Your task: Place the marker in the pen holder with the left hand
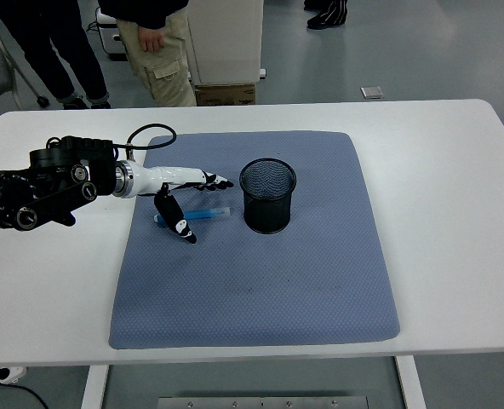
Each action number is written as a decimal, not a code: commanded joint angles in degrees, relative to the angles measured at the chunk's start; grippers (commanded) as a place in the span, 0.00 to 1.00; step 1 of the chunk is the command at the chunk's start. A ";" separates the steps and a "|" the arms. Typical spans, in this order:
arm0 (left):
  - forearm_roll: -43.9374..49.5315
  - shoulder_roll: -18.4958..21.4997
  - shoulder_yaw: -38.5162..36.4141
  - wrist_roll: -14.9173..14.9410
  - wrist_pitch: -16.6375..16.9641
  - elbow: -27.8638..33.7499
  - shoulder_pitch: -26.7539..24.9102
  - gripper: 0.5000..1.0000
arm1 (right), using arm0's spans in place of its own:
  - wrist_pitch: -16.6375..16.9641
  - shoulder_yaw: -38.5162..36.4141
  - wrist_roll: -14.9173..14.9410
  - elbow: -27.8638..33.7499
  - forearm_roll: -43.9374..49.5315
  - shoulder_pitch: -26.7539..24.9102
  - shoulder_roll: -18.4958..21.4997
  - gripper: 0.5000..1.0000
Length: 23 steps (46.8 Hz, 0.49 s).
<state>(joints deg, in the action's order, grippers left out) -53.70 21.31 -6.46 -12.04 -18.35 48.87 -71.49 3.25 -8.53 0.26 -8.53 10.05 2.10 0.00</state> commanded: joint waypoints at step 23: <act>-0.09 -0.22 -3.48 -0.01 -1.52 0.00 -2.25 1.00 | 0.00 0.00 0.01 0.00 -0.03 0.01 0.00 1.00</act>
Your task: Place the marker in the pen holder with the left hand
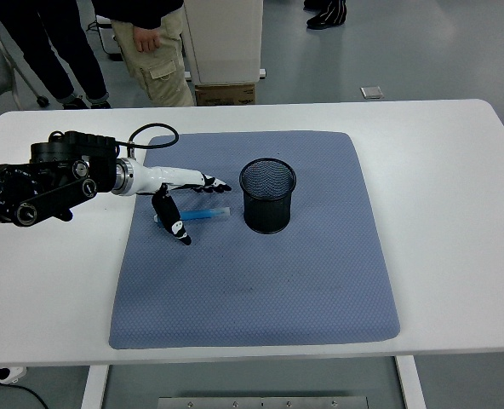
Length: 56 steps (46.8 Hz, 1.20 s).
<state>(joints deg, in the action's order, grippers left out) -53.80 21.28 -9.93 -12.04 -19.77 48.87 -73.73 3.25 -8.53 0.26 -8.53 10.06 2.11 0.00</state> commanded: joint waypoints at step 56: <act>-5.53 -1.68 -0.17 0.08 -0.80 -0.09 -0.72 0.64 | 0.00 0.00 0.00 0.00 -0.04 0.00 0.00 1.00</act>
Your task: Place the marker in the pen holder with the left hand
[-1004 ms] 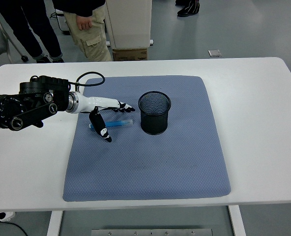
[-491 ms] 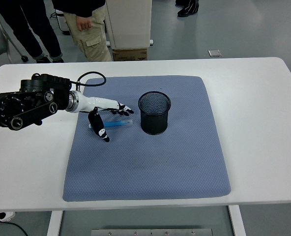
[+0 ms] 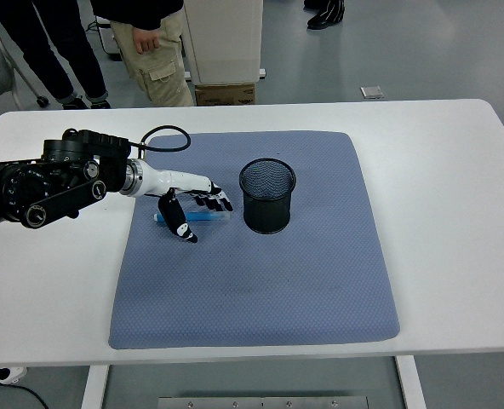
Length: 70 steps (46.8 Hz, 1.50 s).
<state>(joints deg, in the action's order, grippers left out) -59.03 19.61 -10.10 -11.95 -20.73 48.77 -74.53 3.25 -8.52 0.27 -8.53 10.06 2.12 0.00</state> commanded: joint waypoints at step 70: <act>-5.30 -0.88 -0.01 0.09 3.15 -0.08 0.61 0.25 | 0.00 0.00 0.00 0.00 -0.04 -0.01 0.00 1.00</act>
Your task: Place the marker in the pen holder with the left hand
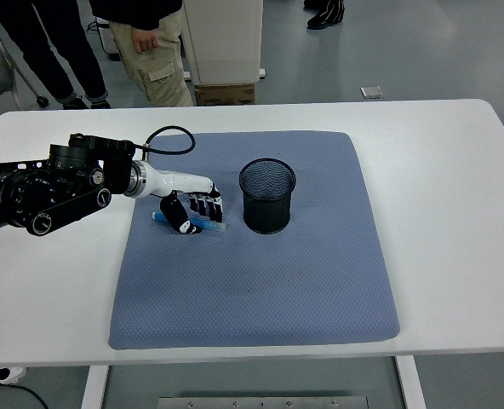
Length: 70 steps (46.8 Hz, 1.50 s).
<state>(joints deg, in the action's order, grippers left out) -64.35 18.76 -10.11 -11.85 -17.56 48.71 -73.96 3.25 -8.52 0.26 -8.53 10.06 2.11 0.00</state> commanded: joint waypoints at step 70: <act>-1.75 -0.04 0.00 -0.20 -0.01 0.07 -0.22 0.00 | 0.00 0.00 0.00 0.00 -0.04 0.00 0.00 1.00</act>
<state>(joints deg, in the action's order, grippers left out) -66.15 18.72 -10.11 -12.03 -17.50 48.77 -74.14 3.25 -8.53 0.26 -8.52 10.04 2.11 0.00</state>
